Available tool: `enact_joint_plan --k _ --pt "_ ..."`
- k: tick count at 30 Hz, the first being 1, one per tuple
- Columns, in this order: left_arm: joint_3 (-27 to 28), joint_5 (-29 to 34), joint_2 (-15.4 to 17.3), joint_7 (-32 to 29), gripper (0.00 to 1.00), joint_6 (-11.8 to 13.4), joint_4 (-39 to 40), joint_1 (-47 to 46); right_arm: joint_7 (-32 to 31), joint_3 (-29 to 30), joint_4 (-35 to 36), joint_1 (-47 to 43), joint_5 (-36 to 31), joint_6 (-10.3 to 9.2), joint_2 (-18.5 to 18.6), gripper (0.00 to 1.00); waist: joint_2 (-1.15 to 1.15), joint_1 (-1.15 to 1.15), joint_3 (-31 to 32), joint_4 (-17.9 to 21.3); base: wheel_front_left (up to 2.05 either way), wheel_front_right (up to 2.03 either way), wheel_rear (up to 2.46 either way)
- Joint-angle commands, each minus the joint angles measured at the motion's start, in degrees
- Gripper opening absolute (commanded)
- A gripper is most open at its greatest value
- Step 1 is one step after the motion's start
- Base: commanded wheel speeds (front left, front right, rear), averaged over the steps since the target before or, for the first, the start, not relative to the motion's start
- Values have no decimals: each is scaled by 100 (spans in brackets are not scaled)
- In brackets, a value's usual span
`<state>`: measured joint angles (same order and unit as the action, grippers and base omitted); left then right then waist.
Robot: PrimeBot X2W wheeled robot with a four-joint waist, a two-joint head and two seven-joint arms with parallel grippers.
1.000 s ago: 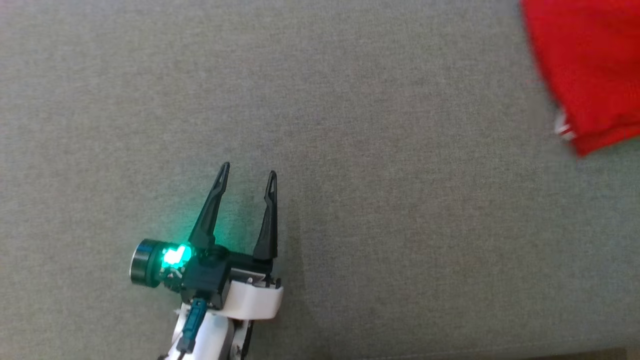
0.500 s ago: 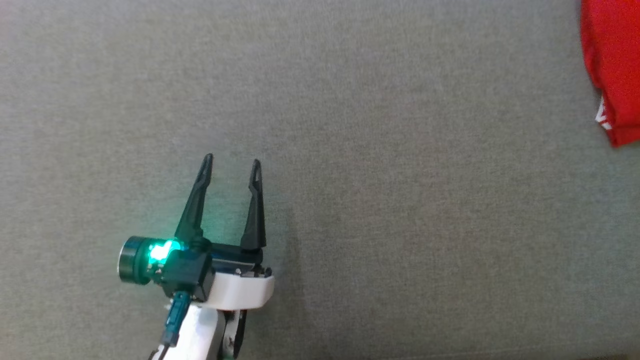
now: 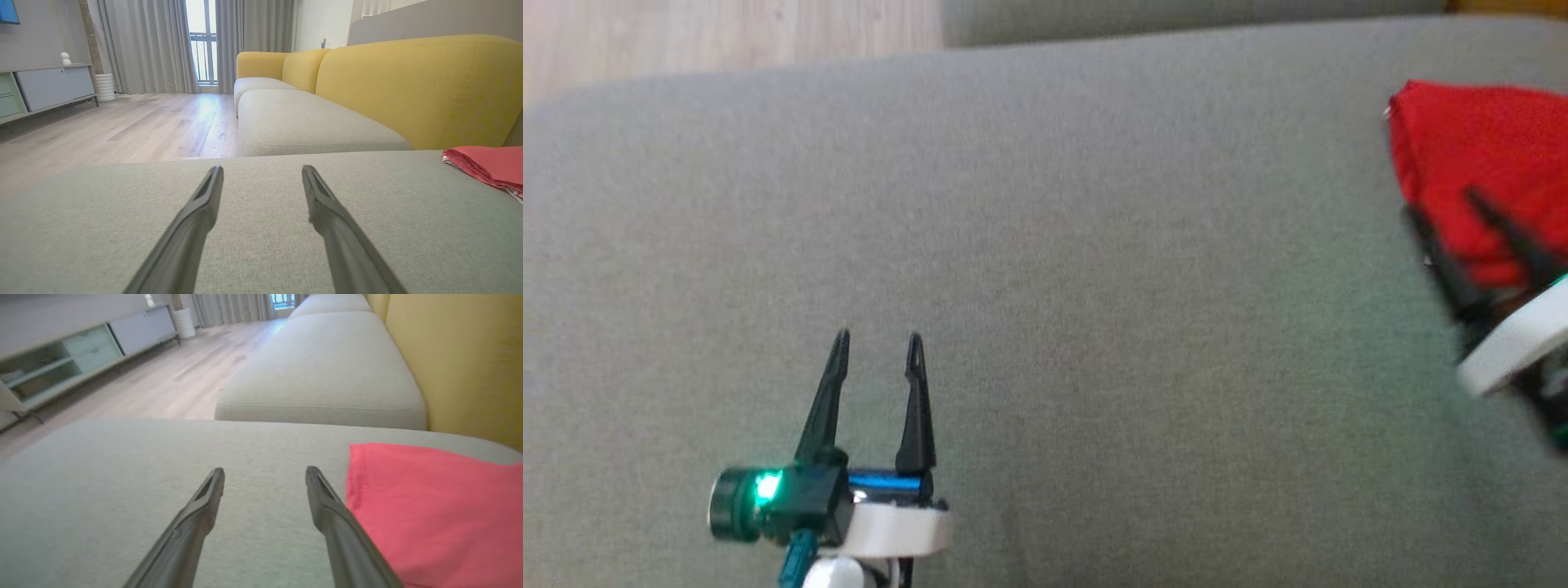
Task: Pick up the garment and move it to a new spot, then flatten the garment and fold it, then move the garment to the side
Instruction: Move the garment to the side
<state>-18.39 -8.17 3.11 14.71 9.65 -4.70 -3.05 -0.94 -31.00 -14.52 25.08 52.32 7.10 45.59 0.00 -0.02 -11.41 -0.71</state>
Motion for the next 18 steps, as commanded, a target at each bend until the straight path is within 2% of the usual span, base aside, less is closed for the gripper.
enact_joint_plan --k 1,6,7,9,12,14,18 --pt "238 -38 -8 29 100 34 133 32 347 -65 40 -211 -160 39 -176 100 0 2 465 7 0 0 0" --pt "341 -149 -12 29 100 21 52 402 1337 -105 -482 -664 -790 39 -1192 100 0 2 1014 -28 0 0 0" --pt "376 -186 -14 29 100 11 60 566 1528 87 -690 -870 -1163 39 -1574 100 0 2 1165 -32 0 0 0" --pt "409 -209 -15 29 100 2 95 696 1583 468 -735 -1054 -1684 39 -1939 100 0 2 1257 -32 0 0 0" --pt "430 -207 -17 29 100 -22 159 861 1590 1394 -246 -1543 -2567 39 -2579 100 0 2 1366 -43 0 0 0" --pt "440 -193 -18 29 100 -29 202 971 1591 1807 101 -1966 -3057 39 -2951 100 0 2 1435 -50 0 0 0" --pt "541 -210 -21 29 100 22 292 1227 1592 1998 484 -2645 -3651 39 -3363 100 0 2 1579 -44 0 0 0"
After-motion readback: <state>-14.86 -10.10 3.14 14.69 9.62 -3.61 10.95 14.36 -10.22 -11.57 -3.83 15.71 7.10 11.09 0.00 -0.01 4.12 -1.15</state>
